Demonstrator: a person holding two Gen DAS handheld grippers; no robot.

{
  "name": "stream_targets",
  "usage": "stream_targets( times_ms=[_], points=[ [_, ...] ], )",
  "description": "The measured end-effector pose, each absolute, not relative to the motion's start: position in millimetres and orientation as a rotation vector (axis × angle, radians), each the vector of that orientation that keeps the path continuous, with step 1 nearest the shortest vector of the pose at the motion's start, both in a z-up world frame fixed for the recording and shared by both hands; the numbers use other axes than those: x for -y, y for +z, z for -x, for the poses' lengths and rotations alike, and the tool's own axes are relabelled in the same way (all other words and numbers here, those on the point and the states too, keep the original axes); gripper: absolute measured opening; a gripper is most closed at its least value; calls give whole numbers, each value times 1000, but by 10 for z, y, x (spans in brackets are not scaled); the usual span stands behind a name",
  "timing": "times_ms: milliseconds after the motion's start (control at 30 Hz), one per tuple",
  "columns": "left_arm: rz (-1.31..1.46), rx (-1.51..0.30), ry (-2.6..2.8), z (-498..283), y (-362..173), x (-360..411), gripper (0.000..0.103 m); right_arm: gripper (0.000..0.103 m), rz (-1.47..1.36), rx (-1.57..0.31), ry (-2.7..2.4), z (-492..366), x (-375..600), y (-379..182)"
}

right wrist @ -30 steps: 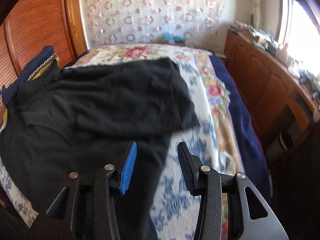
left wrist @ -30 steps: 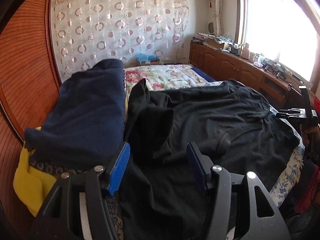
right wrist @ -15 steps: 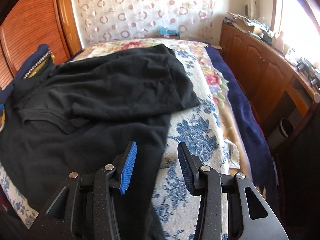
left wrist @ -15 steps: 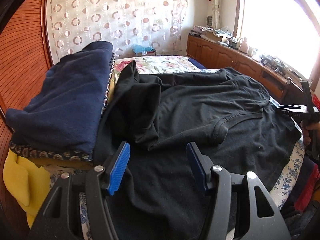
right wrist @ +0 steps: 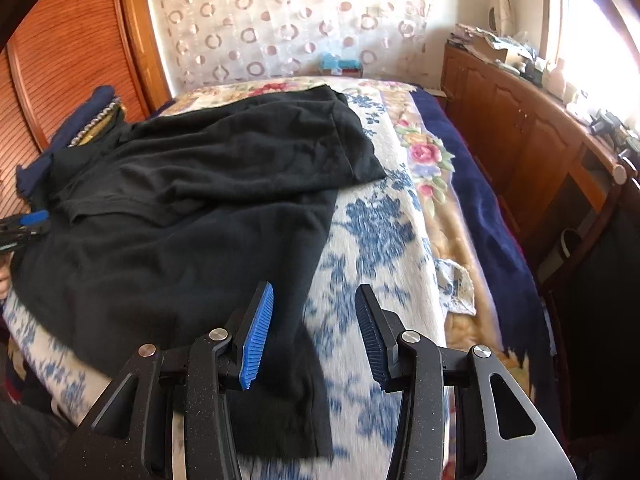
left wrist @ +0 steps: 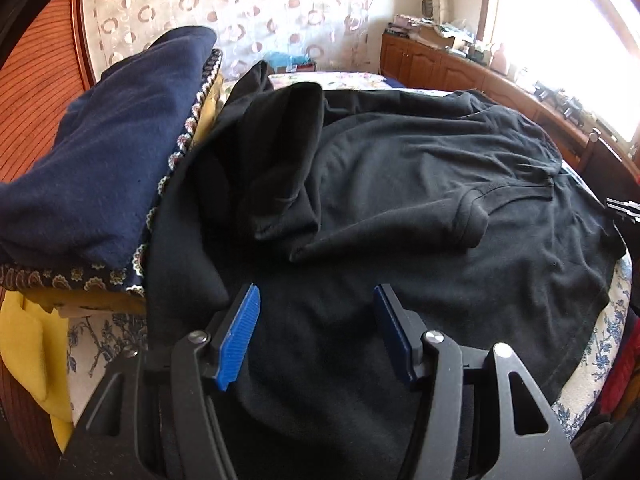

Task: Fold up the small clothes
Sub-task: 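Move both grippers to the shirt edge by the navy stack and grasp it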

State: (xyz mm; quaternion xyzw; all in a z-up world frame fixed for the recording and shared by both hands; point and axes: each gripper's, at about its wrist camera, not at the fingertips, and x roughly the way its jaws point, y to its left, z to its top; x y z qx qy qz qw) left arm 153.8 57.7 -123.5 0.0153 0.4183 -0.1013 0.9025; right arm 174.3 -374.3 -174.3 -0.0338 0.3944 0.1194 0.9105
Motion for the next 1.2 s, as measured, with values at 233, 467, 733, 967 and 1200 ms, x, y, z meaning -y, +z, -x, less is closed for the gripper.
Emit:
stream_targets(
  times_ms=[233,467,733,967,1200],
  points=[
    [-46,-874,-207,-1540,-1243,-546,58,41,67,-836,235,-1339,3882,-1831],
    [-47,-875,-206,-1555,-1244,-541,59,7,32,-856,300,-1247,3898,-1911],
    [-52,-878,-204,-1575,-1261,-523,65,4,45,-782,210,-990,4080,-1712],
    [-63,-885,-213,-1604,-1274,-504,75,9,63,-770,183,-1056,4001,-1683],
    [-63,-887,-214,-1614,-1281,-504,78,50,35,-695,194,-1456,3855,-1476]
  ],
)
